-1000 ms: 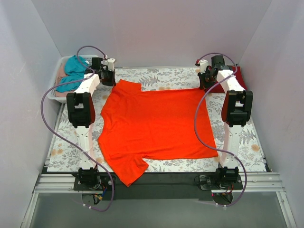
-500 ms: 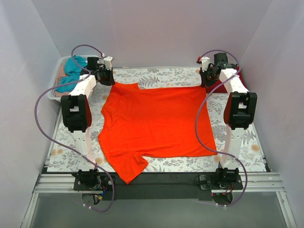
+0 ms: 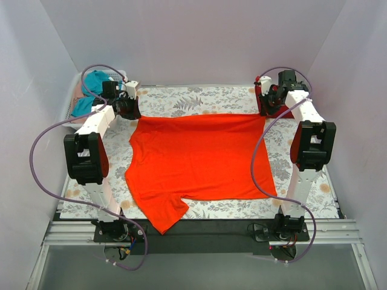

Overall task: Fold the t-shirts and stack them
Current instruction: Fold the tshirt

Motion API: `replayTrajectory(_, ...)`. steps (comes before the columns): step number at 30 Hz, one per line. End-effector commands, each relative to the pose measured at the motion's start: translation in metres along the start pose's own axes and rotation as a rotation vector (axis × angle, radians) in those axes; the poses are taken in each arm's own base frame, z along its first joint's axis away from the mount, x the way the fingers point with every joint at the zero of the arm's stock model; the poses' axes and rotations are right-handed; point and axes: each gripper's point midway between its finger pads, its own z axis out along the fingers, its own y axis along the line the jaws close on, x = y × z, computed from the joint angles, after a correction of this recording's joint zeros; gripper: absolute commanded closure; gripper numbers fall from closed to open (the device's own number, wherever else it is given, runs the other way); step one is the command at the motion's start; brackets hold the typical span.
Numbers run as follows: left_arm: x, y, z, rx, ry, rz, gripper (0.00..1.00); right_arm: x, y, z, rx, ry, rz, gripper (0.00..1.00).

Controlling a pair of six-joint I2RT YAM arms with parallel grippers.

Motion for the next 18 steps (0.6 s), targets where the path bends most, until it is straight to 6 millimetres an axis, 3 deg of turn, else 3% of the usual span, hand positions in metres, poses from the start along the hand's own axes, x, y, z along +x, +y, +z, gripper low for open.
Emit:
replayTrajectory(1,-0.001,-0.003,-0.031,-0.05,-0.011,0.016,1.0,-0.002,0.001,-0.021,0.015,-0.009,-0.034,0.99)
replayTrajectory(8,0.029,-0.025,-0.055,-0.056,0.016,-0.05,1.0,0.006,0.008,-0.02,-0.015,0.014,-0.032,0.99)
replayTrajectory(18,0.079,-0.032,-0.059,-0.087,0.116,-0.105,1.0,0.035,0.022,-0.013,-0.059,0.076,-0.03,0.99)
